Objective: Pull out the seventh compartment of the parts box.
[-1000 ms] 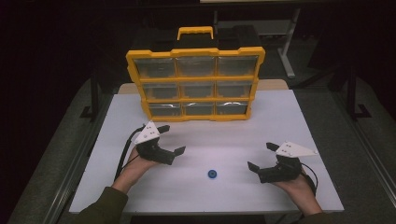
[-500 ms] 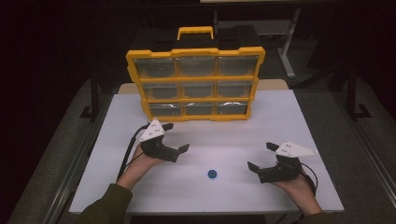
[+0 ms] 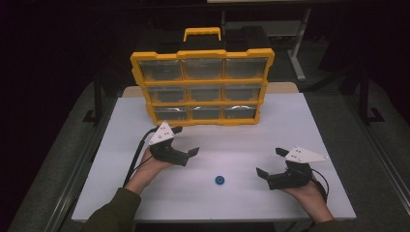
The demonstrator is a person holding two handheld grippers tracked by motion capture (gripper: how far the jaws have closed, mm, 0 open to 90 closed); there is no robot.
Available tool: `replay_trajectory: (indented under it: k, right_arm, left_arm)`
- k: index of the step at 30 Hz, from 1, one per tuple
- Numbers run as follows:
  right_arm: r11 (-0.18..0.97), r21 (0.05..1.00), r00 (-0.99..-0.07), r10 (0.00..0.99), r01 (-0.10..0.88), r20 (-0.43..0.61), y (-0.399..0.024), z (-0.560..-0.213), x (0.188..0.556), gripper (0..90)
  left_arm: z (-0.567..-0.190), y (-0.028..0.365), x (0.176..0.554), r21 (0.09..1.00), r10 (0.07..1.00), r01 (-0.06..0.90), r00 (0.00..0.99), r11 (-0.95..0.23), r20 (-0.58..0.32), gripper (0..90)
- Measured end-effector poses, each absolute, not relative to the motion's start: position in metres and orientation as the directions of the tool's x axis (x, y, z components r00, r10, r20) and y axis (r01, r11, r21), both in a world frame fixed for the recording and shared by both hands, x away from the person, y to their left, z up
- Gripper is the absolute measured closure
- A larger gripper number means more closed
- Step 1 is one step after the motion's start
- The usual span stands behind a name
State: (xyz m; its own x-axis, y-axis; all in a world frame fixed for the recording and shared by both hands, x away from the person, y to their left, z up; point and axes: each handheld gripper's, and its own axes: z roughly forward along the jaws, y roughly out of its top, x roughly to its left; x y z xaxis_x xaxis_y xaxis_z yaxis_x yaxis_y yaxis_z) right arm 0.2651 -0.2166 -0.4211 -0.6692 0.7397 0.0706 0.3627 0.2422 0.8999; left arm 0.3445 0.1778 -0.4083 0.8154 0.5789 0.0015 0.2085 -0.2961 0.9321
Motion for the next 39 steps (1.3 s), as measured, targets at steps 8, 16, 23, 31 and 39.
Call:
replay_trajectory:
  k: [8, 16, 23, 31, 39]
  right_arm:
    - [0.245, 0.898, -0.672, 0.737, 0.364, 0.071, -0.216, -0.422, 0.265, 0.0]
    - [0.248, 0.896, -0.671, 0.738, 0.368, 0.071, -0.216, -0.423, 0.265, 0.0]
    - [0.246, 0.894, -0.667, 0.741, 0.374, 0.075, -0.216, -0.423, 0.264, 0.0]
    - [0.249, 0.894, -0.67, 0.738, 0.372, 0.074, -0.216, -0.424, 0.265, 0.0]
    - [0.251, 0.895, -0.674, 0.736, 0.369, 0.072, -0.215, -0.424, 0.265, 0.0]
  left_arm:
    - [-0.413, 0.174, 0.35, 0.93, 0.579, 0.205, 0.815, -0.305, 0.011, 0.0]
    - [-0.421, 0.17, 0.352, 0.923, 0.571, 0.222, 0.821, -0.315, -0.003, 0.0]
    - [-0.421, 0.171, 0.352, 0.926, 0.579, 0.211, 0.816, -0.313, 0.01, 0.0]
    - [-0.422, 0.171, 0.35, 0.926, 0.584, 0.194, 0.811, -0.324, 0.035, 0.0]
    - [-0.423, 0.17, 0.349, 0.918, 0.582, 0.171, 0.81, -0.357, 0.075, 0.0]
